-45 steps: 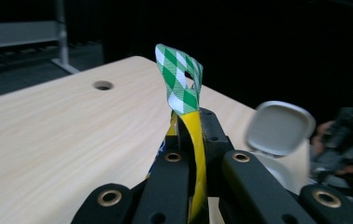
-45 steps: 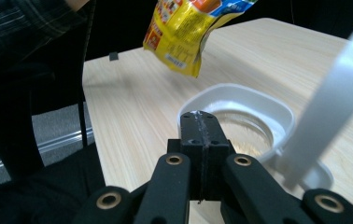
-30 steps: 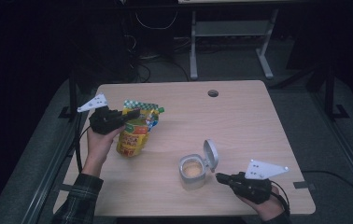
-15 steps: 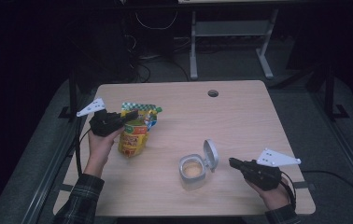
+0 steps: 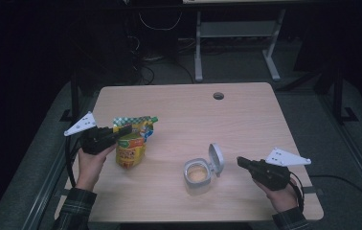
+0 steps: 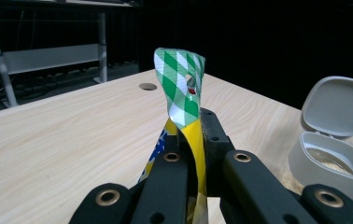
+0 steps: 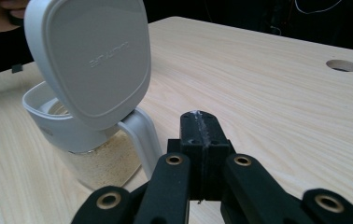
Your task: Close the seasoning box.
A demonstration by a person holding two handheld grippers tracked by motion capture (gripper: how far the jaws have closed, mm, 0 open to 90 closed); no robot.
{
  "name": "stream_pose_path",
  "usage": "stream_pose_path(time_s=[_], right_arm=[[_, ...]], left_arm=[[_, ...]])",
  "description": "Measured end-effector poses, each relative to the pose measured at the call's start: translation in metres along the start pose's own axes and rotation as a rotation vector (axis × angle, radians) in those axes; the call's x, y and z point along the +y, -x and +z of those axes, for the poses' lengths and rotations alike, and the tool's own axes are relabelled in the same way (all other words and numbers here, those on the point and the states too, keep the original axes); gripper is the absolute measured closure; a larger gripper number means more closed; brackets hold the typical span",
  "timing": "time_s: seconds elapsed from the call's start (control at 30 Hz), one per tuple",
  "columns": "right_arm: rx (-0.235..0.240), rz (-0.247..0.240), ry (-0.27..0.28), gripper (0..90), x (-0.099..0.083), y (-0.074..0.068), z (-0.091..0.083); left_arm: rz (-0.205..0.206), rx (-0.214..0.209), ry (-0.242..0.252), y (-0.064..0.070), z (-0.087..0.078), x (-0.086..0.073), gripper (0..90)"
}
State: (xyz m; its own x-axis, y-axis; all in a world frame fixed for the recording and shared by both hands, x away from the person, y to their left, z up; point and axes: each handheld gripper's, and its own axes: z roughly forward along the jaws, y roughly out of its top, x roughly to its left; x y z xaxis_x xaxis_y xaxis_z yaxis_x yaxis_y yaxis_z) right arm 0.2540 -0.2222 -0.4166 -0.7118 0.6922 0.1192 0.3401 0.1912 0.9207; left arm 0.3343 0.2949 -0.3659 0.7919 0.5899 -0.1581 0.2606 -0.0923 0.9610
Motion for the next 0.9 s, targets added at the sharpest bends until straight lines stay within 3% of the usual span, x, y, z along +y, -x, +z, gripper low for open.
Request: stream_pose_path(time_s=[0.33,0.6,0.9], right_arm=[[0.006,0.000,-0.003,90.0,0.001,0.002,0.003],[-0.008,0.005,0.006,90.0,0.003,0.002,0.003],[-0.002,0.011,0.002,90.0,0.003,0.004,0.001]], left_arm=[[-0.020,0.027,0.008,0.004,-0.031,-0.016,87.3],[-0.024,0.054,-0.014,0.011,-0.039,-0.024,69.5],[0.019,0.101,-0.041,0.017,-0.047,-0.026,44.3]])
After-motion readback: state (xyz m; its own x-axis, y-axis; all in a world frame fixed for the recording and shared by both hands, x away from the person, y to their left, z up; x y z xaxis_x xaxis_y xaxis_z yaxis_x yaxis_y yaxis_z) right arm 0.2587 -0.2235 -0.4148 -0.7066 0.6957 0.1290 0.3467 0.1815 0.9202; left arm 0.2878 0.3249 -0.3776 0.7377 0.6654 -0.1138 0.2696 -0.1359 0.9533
